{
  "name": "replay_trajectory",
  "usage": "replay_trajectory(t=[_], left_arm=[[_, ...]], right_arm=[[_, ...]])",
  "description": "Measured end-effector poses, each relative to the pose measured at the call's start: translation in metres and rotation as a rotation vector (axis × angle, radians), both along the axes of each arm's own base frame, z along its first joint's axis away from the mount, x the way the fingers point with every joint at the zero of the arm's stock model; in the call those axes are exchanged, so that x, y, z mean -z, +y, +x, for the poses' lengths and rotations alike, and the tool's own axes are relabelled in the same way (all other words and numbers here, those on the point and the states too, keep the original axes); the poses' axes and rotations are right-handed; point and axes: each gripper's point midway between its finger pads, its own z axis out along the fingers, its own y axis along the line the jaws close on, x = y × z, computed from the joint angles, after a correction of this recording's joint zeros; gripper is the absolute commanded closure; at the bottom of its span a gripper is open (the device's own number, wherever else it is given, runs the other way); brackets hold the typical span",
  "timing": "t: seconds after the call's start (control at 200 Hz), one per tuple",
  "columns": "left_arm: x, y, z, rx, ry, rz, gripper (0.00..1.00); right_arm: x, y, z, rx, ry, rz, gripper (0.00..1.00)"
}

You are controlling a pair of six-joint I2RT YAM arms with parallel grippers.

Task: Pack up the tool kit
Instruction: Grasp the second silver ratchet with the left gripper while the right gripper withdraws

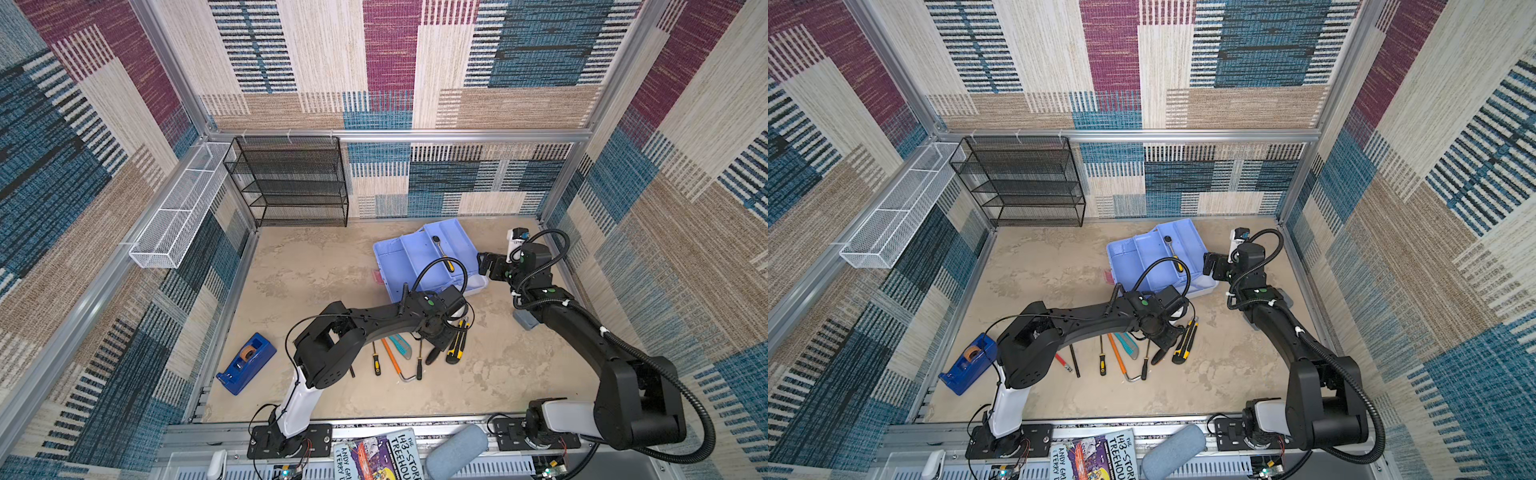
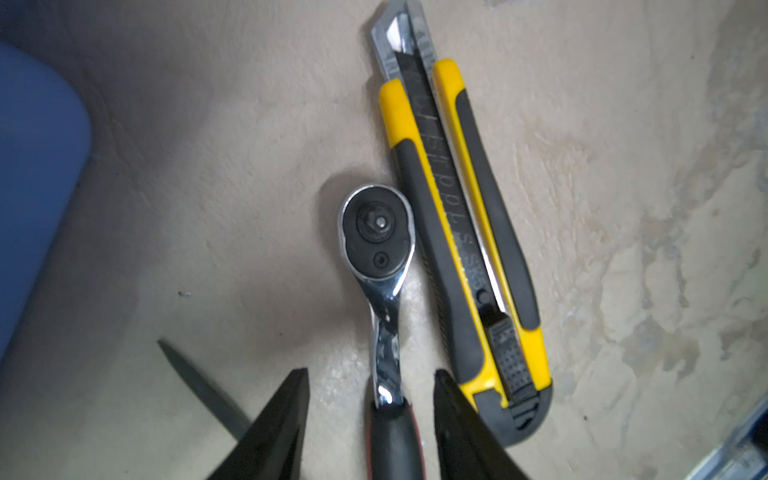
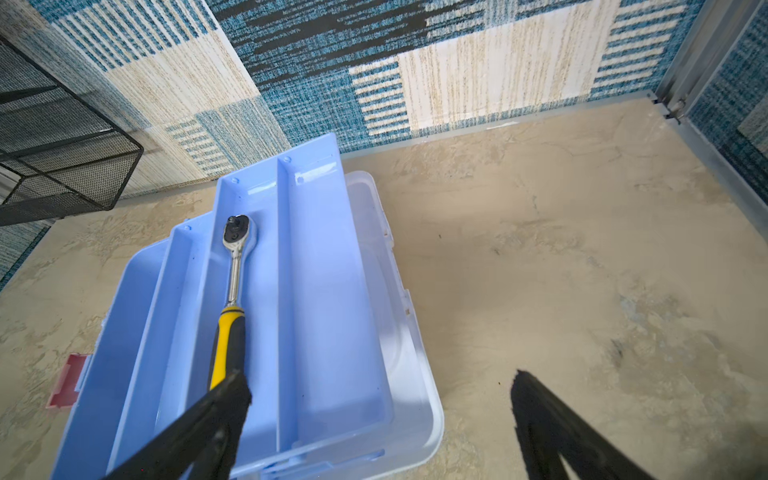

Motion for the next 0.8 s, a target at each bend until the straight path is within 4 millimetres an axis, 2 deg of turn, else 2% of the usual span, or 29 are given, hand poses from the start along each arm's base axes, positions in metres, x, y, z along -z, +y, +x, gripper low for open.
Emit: replay_trajectory(t=[0.17,0.391,0.566,0.801], left_arm=[[0.010,0.002,-0.001,0.000,-0.002,0.028,0.51],[0.013,-0.004,0.002,0.002,-0.022,0.037,0.54],[0.014,-0.009,0.004,0.003,-0.028,0.035,0.63],[0.014,-0.010,0.005,0.003,-0.030,0.036,0.82]], right_arm=[[0.004,-0.006,-0.005,0.015,-0.003,-0.011,0.00],[0.004,-0.008,-0.009,0.017,-0.021,-0.012,0.00],[0.000,-0.011,-0.010,0.023,-0.032,-0.021,0.00],[0.001,-0.011,-0.010,0.025,-0.029,-0.020,0.00]])
